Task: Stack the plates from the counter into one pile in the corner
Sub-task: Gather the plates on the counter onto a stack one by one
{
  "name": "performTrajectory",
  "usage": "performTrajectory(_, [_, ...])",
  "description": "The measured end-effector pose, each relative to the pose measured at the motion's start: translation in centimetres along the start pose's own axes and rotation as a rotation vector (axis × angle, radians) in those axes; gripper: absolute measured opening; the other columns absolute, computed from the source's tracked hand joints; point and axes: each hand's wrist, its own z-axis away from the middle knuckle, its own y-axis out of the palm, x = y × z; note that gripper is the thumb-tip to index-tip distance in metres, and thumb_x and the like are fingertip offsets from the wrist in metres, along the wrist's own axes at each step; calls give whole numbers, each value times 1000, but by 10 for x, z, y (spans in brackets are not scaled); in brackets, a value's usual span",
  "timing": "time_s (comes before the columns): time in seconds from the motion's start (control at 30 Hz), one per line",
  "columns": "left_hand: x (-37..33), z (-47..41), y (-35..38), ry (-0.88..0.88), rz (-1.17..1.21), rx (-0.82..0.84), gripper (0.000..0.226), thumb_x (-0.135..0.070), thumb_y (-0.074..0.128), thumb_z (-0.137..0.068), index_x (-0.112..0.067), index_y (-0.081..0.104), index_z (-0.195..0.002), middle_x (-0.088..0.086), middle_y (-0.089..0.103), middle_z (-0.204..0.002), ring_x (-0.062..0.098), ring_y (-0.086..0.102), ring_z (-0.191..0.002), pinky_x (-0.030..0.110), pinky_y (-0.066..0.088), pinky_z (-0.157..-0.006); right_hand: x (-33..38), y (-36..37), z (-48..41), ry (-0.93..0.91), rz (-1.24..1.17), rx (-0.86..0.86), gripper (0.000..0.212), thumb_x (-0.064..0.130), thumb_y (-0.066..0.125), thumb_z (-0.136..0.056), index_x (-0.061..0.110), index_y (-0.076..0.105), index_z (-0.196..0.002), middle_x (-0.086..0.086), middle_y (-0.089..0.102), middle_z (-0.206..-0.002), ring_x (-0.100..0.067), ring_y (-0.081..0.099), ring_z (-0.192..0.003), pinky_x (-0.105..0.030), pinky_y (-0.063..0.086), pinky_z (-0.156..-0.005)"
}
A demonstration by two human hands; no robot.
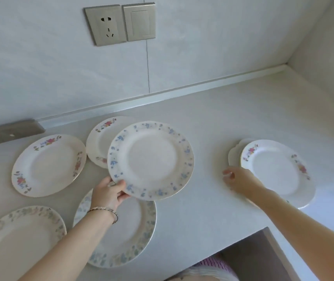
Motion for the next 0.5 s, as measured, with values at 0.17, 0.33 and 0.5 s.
performTrajectory(0.17, [11,22,96,13,-90,171,30,13,46,-87,-11,59,-76,2,69,-59,6,67,-44,20,55,-42,-83,-49,3,126,-126,-87,17,21,49,-88,27,59,-101,5,64,-79,-27,65,-80,-27,50,-69])
performTrajectory(0.33, [48,46,196,-41,-162,304,28,13,46,-87,-10,58,-76,3,68,-56,8,66,-42,21,54,-41,-181,-87,15,223,-200,-196,11,17,51,-86,24,56,-93,-2,63,-80,-28,63,-78,-34,53,-77])
performTrajectory(0.5, [89,63,272,-140,-211,342,27,14,45,-88,-7,58,-78,13,62,-77,21,65,-59,24,57,-43,-259,-101,22,306,-232,-205,10,16,52,-86,23,57,-90,-6,65,-81,-29,66,-80,-32,52,-78])
